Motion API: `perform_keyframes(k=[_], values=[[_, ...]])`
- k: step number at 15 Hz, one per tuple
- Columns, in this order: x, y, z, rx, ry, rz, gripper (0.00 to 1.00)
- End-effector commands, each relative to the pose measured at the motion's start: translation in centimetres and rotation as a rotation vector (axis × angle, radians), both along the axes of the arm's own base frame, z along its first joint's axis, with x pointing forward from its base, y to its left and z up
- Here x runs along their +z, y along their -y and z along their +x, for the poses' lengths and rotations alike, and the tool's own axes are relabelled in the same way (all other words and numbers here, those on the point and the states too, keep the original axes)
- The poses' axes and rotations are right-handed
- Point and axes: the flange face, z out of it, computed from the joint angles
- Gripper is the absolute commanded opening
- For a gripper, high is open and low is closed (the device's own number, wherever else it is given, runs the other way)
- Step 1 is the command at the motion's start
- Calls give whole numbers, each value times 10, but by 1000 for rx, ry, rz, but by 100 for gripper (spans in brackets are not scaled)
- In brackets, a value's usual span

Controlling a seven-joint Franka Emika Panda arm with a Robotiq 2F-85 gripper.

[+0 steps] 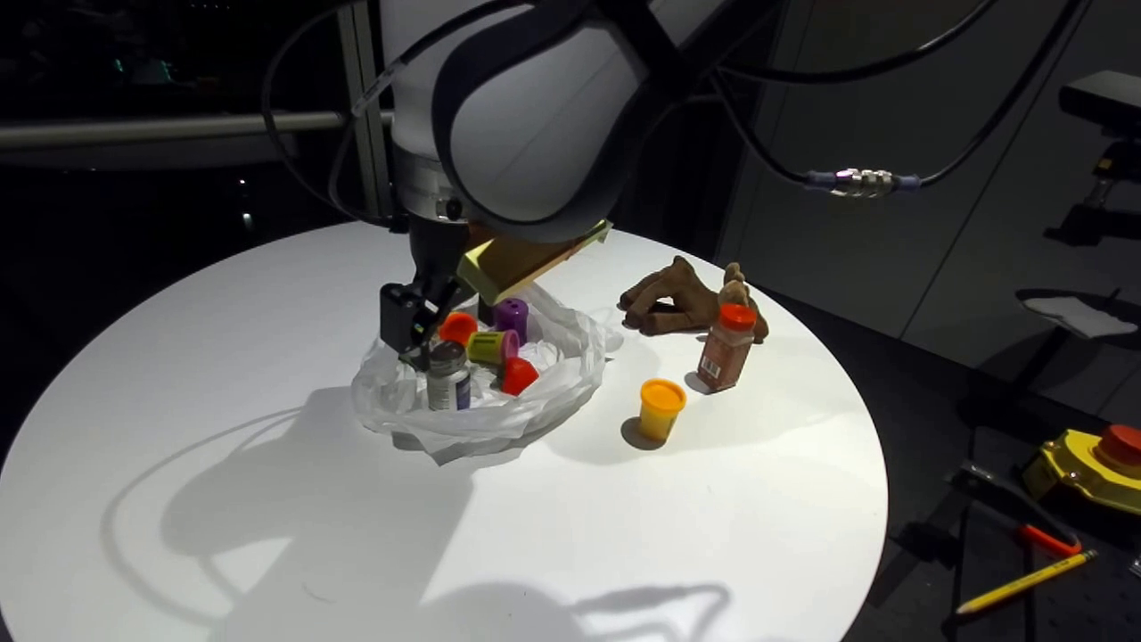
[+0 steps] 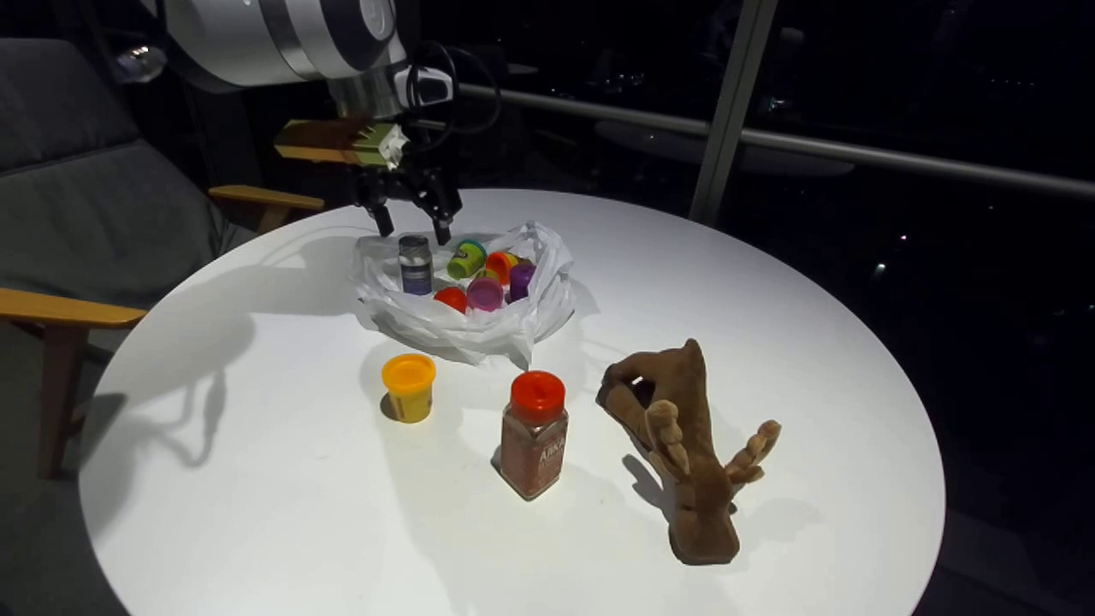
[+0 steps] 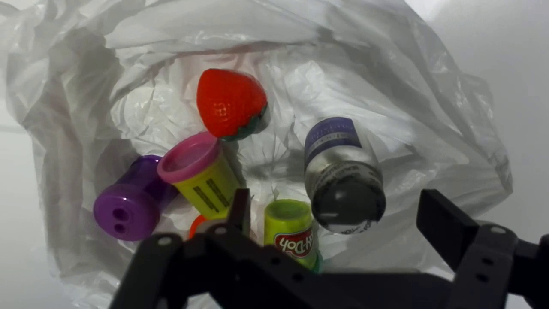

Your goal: Pick up the objects from the plastic bag and put them on the table.

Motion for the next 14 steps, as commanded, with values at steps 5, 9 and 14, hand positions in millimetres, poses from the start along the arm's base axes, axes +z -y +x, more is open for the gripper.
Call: perform_keyframes(k=[5, 9, 14], values=[[-8, -2, 18, -31, -32, 62, 100], [-13, -2, 23, -37, -28, 44, 66], [-6, 5, 18, -62, -63, -3, 27]])
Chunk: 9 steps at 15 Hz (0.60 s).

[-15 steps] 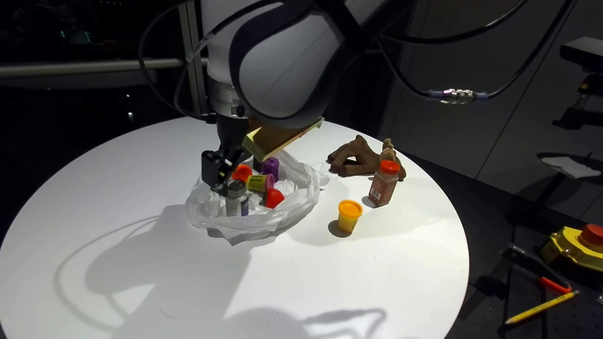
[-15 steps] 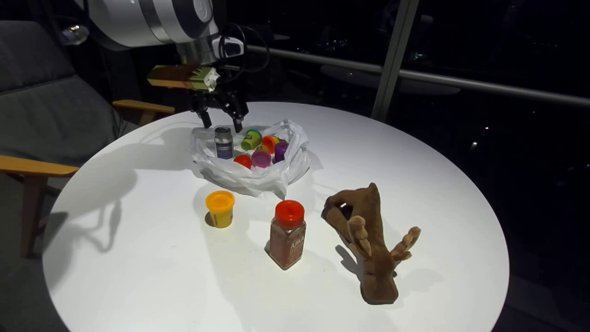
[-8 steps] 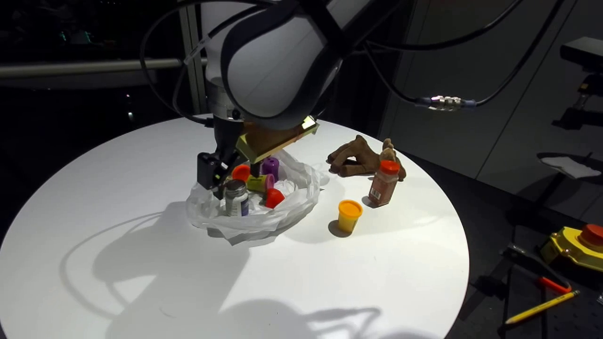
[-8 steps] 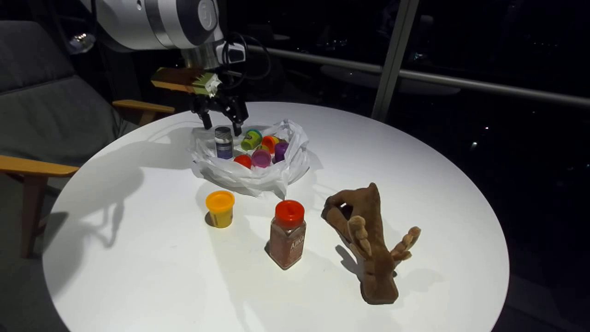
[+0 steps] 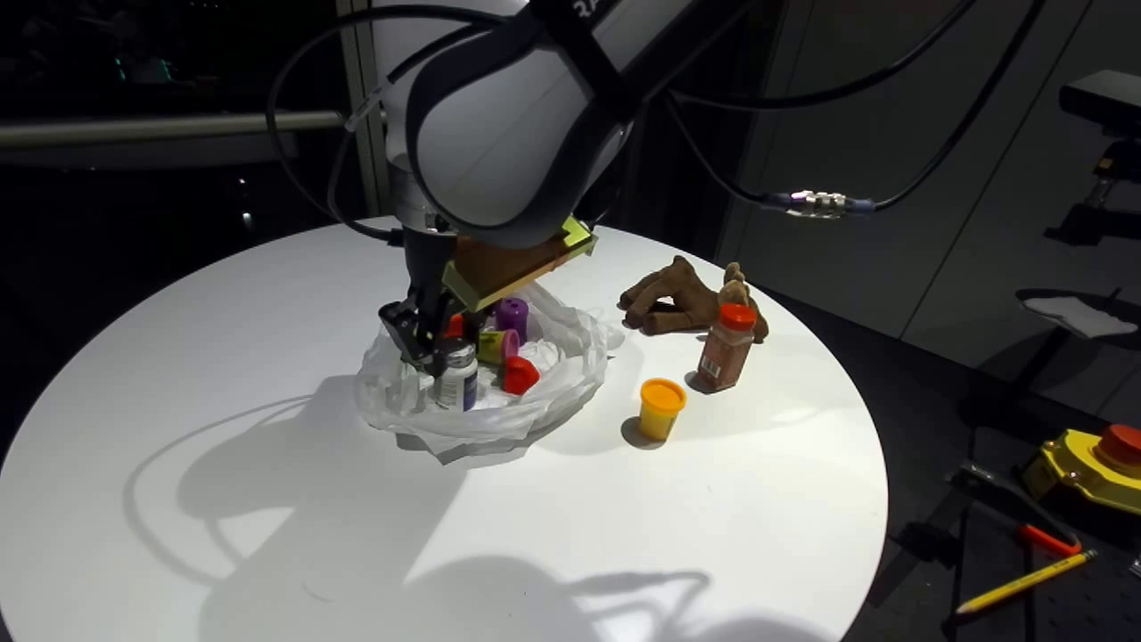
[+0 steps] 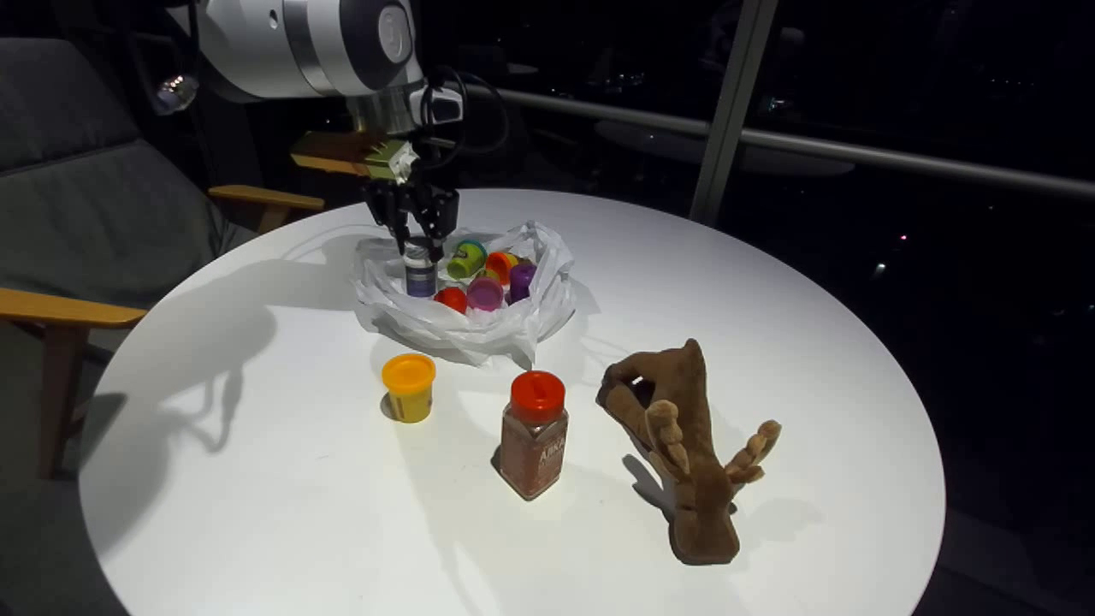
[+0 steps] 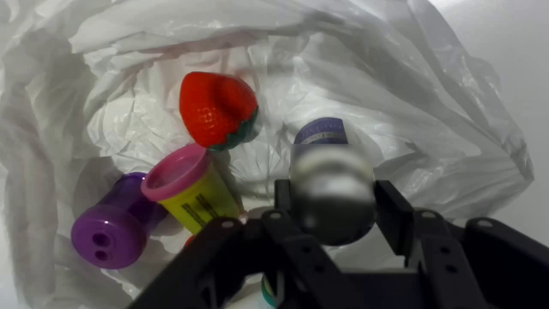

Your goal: Pick up the objects from the plastic bag and put them on the table.

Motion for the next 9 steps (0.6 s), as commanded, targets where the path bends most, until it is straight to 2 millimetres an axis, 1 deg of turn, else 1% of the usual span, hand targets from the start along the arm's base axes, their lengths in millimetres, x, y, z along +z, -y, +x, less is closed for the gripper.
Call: perform_keyframes(k=[1, 2, 4, 6, 9], values=[[15, 3, 0, -22, -16, -33, 25], [18, 5, -1, -29, -17, -36, 25], [30, 8, -2, -43, -1, -42, 25], [52, 11, -7, -59, 29, -32, 25], [90, 18, -26, -99, 85, -11, 25]])
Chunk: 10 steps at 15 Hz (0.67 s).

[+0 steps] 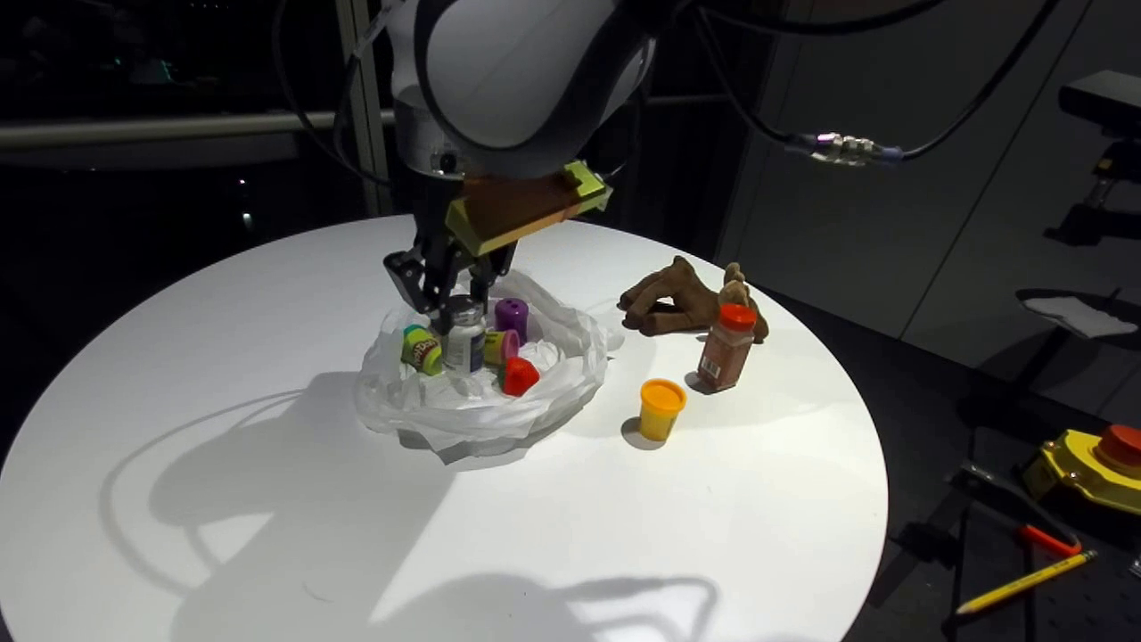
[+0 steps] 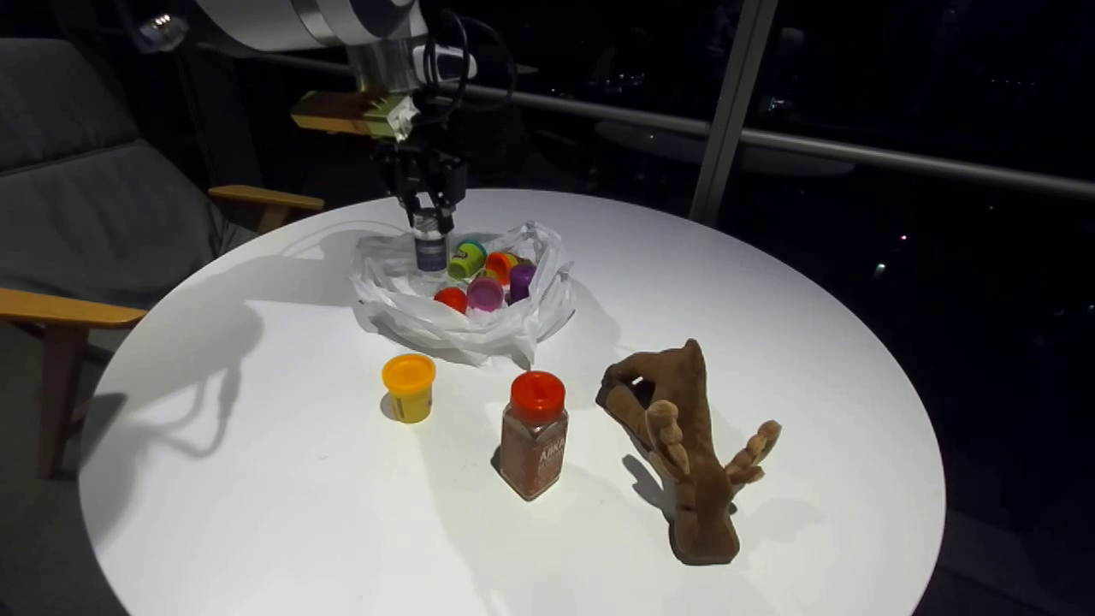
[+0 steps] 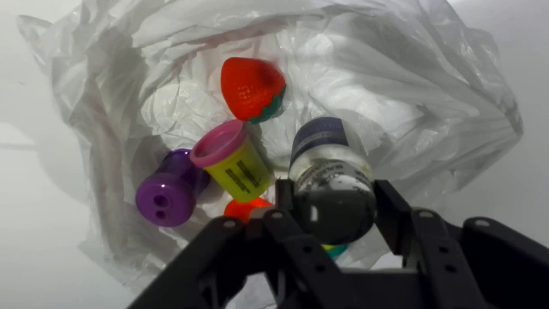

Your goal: Pick up the objects from the plastic bag and put them on the table.

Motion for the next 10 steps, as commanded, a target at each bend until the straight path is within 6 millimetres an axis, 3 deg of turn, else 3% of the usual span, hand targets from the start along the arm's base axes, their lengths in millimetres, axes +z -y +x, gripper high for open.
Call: perform_keyframes(k=[1, 5, 8, 10], values=[[54, 10, -38, -49, 66, 7, 25], [65, 16, -93, -35, 22, 16, 25], [42, 11, -132, -7, -52, 15, 25], [15, -3, -152, 27, -102, 13, 25]])
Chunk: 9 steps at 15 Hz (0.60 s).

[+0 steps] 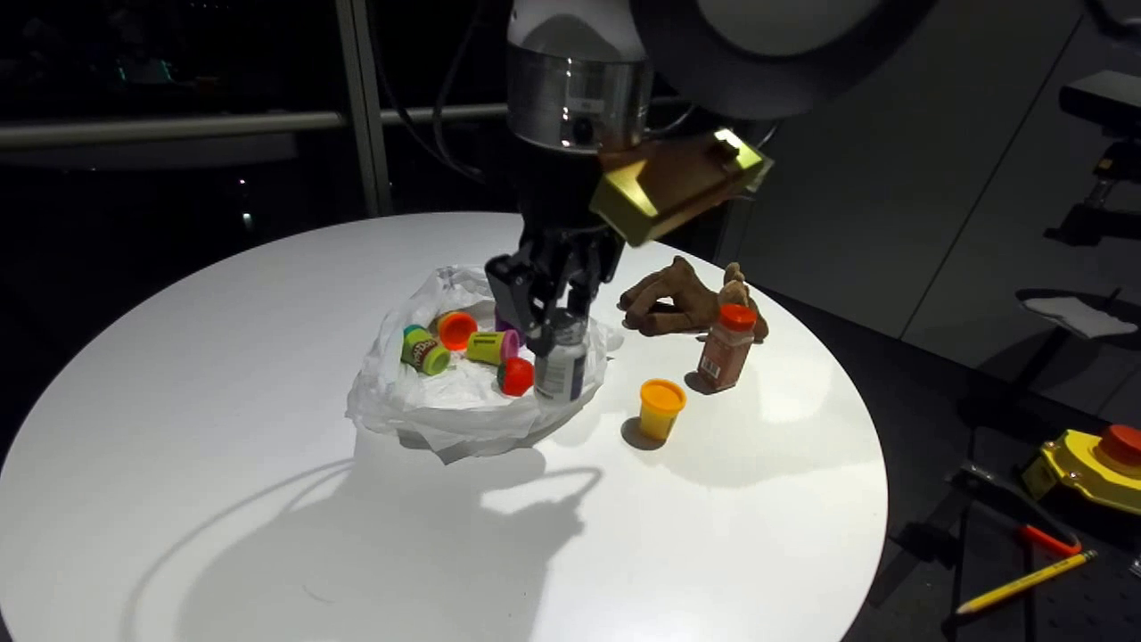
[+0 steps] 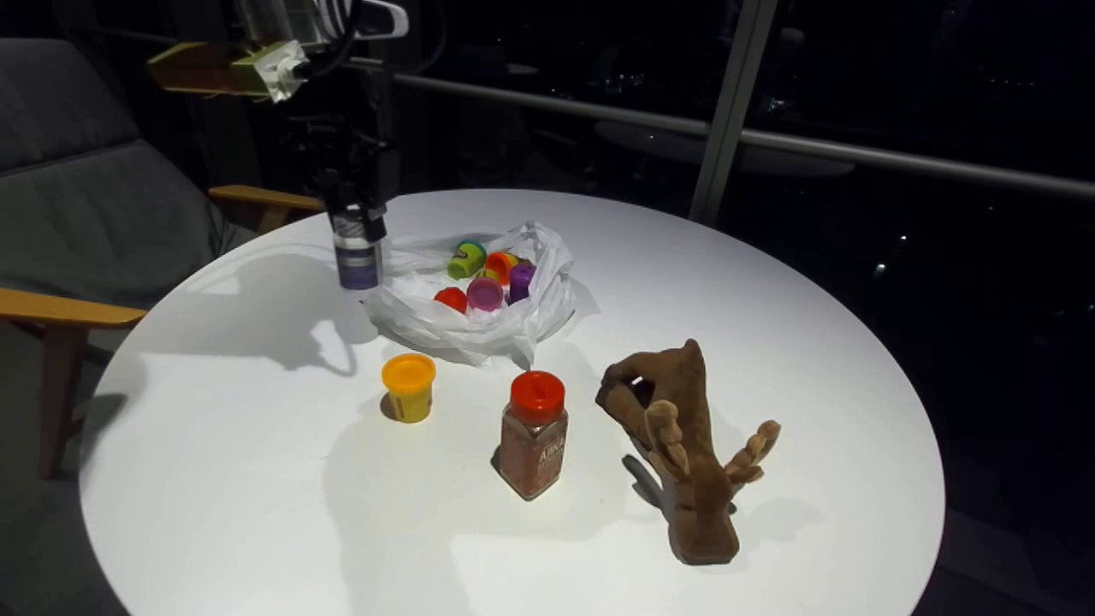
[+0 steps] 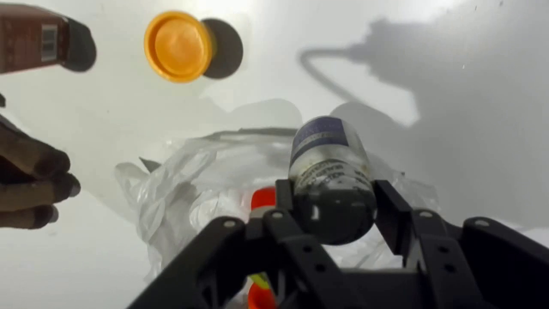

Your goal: Pick up the objects from the plastic bag and put them on the table.

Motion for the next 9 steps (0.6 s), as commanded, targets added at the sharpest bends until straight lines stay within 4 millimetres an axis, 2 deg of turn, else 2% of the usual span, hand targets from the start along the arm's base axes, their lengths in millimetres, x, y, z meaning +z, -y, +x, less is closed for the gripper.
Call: perform_keyframes(k=[1, 4, 9], values=[[-33, -20, -41, 52, -39, 17, 25], [-56, -53, -58, 97, -12, 35, 25], [-64, -97, -66, 132, 50, 69, 25]])
